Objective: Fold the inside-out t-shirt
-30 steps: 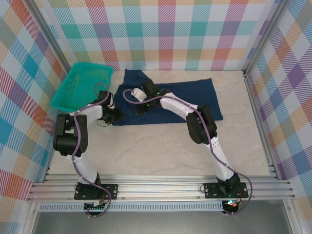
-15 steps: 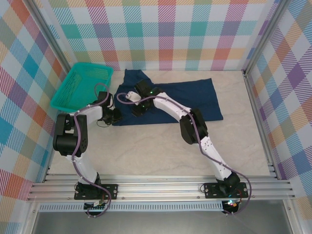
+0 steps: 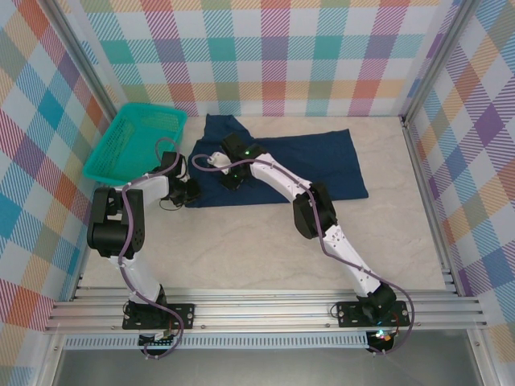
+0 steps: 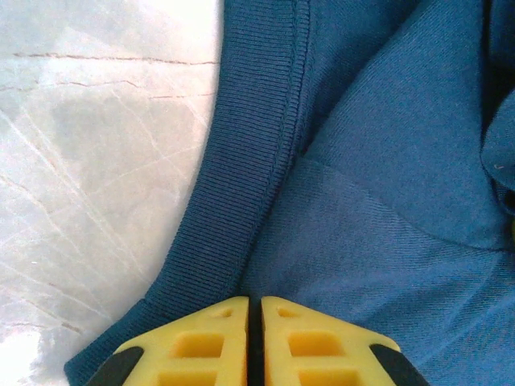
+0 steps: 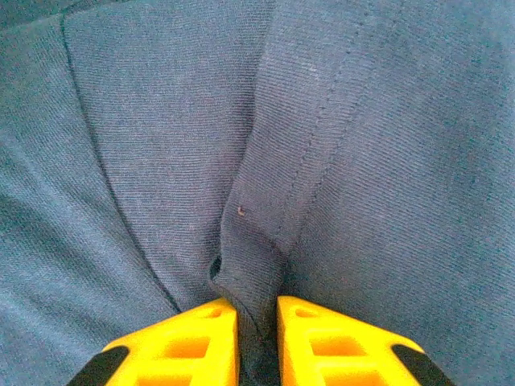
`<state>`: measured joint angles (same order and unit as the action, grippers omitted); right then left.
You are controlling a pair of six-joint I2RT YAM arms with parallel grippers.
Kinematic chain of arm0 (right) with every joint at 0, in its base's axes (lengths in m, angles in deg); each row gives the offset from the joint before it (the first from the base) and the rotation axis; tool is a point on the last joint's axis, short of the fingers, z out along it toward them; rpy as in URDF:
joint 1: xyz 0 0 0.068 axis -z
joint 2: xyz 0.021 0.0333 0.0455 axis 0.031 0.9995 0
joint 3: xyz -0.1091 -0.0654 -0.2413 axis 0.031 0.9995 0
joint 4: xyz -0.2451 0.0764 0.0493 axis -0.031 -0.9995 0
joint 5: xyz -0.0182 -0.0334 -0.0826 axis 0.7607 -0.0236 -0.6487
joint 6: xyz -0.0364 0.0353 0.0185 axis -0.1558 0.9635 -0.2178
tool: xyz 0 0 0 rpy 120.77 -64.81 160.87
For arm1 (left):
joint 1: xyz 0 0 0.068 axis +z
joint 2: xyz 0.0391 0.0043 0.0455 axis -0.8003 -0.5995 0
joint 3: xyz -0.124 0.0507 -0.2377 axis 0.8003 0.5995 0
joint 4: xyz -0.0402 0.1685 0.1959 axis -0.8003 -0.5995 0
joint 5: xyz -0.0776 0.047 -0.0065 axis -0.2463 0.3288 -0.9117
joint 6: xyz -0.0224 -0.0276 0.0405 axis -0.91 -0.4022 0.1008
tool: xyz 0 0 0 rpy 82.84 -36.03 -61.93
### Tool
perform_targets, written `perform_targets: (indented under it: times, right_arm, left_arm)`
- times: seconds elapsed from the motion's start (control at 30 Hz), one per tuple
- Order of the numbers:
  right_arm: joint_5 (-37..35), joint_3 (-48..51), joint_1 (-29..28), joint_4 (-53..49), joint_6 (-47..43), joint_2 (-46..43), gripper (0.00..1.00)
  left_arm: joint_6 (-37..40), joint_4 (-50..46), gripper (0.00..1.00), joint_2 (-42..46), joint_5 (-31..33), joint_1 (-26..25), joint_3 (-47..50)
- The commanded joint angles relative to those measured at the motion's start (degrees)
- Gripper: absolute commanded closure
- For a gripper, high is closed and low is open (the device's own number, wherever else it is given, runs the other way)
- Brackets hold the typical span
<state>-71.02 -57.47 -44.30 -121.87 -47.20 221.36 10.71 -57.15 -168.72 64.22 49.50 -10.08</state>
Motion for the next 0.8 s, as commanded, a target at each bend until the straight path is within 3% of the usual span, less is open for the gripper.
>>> perform_targets:
  times: [0.0,0.4,0.77]
  right_arm:
    - [1.2,-0.7,0.8,-0.8,2.3,-0.7,0.83]
    - [9.6,1.6,3.7,0.8,7.1,-3.2,0.89]
    - [14.5,5.7,6.0,4.3,11.8,-7.5,0.98]
  left_arm:
    - [0.5,-0.1,0.88,0.5,-0.7,0.8,1.2]
    - [0.6,-0.3,0.91,0.1,-0.9,0.8,1.0]
    - [0.0,-0.4,1.0,2.4,-2.3,0.8,1.4]
